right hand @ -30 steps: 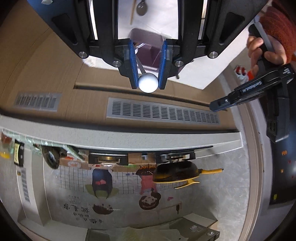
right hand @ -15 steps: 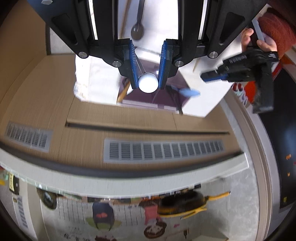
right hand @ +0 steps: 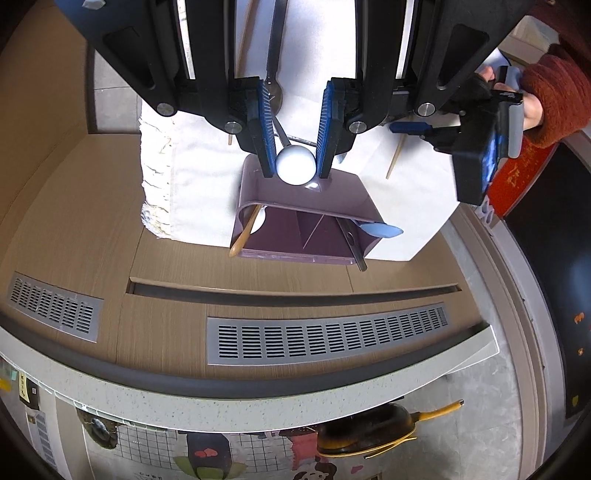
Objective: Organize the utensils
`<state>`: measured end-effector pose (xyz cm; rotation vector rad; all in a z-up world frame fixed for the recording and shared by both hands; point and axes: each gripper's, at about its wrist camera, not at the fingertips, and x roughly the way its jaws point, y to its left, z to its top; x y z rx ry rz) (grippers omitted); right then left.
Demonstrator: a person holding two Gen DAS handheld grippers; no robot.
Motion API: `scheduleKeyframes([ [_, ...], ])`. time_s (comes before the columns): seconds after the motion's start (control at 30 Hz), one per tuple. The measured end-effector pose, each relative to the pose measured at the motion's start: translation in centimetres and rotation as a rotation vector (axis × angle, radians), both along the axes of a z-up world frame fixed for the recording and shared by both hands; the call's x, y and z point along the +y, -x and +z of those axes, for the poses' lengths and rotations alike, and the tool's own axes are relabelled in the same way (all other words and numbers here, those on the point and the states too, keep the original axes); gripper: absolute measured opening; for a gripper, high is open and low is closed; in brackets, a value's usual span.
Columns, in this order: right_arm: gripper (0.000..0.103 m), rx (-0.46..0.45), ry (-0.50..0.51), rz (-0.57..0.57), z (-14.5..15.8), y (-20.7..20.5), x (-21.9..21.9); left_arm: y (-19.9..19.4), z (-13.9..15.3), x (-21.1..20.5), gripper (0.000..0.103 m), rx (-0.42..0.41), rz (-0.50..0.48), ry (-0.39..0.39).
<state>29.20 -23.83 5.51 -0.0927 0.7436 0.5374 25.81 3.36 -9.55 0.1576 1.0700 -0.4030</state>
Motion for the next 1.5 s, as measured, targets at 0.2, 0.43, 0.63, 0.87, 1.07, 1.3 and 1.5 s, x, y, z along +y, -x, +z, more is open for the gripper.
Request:
scheduleKeyframes([
  [0.2,0.020,-0.018,0.007,-0.011,0.2,0.5,-0.2,0.7,0.8,0.5,0.013,-0.038,0.060,0.031],
  [0.43,0.020,-0.020,-0.027,-0.004,1.0,1.2,-0.7,4.2,6.8,2.1,0.013,-0.227,0.138,0.216],
  [0.63,0.020,0.003,-0.049,0.007,0.8,1.3,-0.4,4.6,9.6,3.0,0.011,-0.296,0.152,0.285],
  [0.87,0.020,0.006,-0.062,0.005,1.1,1.1,-0.3,3.7,12.0,2.5,0.002,-0.355,0.162,0.334],
  [1.07,0.020,-0.083,-0.127,0.021,5.9,0.1,-0.6,2.7,19.7,3.0,0.002,-0.542,0.130,0.376],
  [1.3,0.020,-0.171,-0.110,0.017,9.0,-0.9,0.4,0.7,19.6,4.9,0.004,-0.506,0.165,0.368],
  [1.5,0.020,-0.112,-0.045,0.015,5.7,-0.9,1.1,-0.9,11.3,5.9,0.018,-0.248,0.261,0.342],
])
